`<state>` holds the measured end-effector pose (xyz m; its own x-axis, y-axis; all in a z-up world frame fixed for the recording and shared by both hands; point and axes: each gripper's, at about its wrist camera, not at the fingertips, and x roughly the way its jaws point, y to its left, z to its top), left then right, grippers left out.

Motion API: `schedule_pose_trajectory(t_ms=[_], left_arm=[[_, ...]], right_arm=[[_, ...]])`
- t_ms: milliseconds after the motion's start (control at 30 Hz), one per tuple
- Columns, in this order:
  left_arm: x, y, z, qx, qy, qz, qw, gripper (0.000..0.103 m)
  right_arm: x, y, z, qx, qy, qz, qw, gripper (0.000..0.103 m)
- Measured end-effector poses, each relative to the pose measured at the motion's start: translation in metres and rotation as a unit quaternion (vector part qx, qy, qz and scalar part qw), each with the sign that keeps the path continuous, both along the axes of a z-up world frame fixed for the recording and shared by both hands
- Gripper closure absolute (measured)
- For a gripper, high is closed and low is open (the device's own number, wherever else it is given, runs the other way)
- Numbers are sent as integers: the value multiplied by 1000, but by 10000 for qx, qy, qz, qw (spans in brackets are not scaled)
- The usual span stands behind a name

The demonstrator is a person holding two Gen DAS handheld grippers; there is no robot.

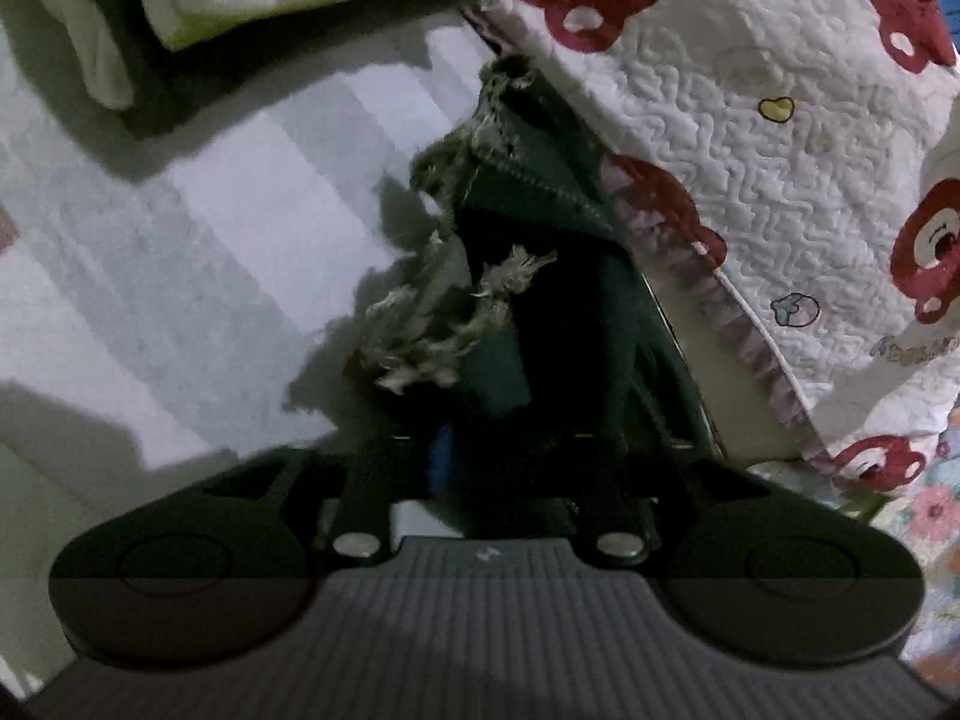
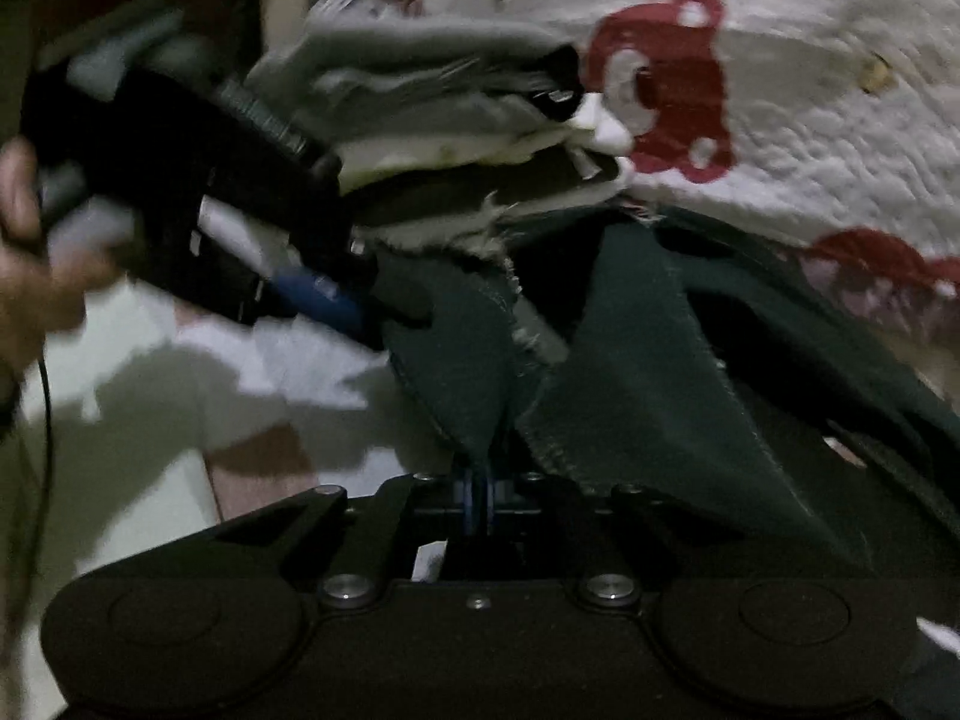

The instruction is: Fold clothes

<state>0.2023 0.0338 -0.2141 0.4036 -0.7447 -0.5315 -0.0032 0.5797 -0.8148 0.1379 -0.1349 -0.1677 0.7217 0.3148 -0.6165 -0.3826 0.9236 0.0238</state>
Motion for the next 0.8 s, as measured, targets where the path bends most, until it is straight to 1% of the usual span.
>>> schedule_pose_trajectory(t_ms=[33,67,133,200,267,300,333,367,400,433,467,500,567,600,633,667,733,800], left_arm=[[1,0,-2,-116,53,20,9999,53],[2,-1,-4,-232,106,41,9997,52],[3,-2,-9,-464,212,81,9987,45],[6,-3,-10,-261,219,194,9992,45],[8,-5,-11,-249,201,176,9993,45],[9,-6,-12,-256,191,160,9994,47],[9,-8,-11,-219,162,113,9996,51],[8,-10,-10,-75,106,74,9999,60],[5,-9,-7,139,60,134,9998,85],[2,-7,-4,365,18,217,9991,94],[-2,-4,-1,590,-24,300,9978,98],[-6,1,5,597,-130,403,9973,99],[-23,14,33,625,-603,625,9943,99],[-35,18,50,736,-971,679,9902,99],[-51,19,65,927,-1358,702,9839,99],[-63,17,70,1216,-1497,720,9786,99],[-85,10,77,1830,-1653,754,9662,99],[-76,6,68,2027,-1291,686,9683,98]], right_arm=[[1,-1,1,97,12,-27,9999,99],[0,0,1,165,22,-27,9999,99],[0,1,-1,296,55,1,9995,99],[-2,3,-3,421,68,35,9991,98],[-4,5,-3,506,58,54,9987,98],[-6,6,-2,552,55,75,9984,98],[-8,7,-2,581,57,100,9982,98],[-9,9,-1,590,64,130,9982,98],[-11,10,0,609,67,168,9980,98],[-13,12,1,642,68,214,9977,98],[-15,13,3,699,75,267,9972,98],[-16,17,6,761,80,325,9965,98],[-21,24,19,864,-27,447,9953,98],[-25,27,27,923,-98,511,9944,97],[-28,30,35,982,-169,574,9934,97],[-31,31,41,1085,-182,621,9920,97],[-36,25,48,1394,2,663,9880,97],[-33,22,37,1575,488,602,9845,95]])
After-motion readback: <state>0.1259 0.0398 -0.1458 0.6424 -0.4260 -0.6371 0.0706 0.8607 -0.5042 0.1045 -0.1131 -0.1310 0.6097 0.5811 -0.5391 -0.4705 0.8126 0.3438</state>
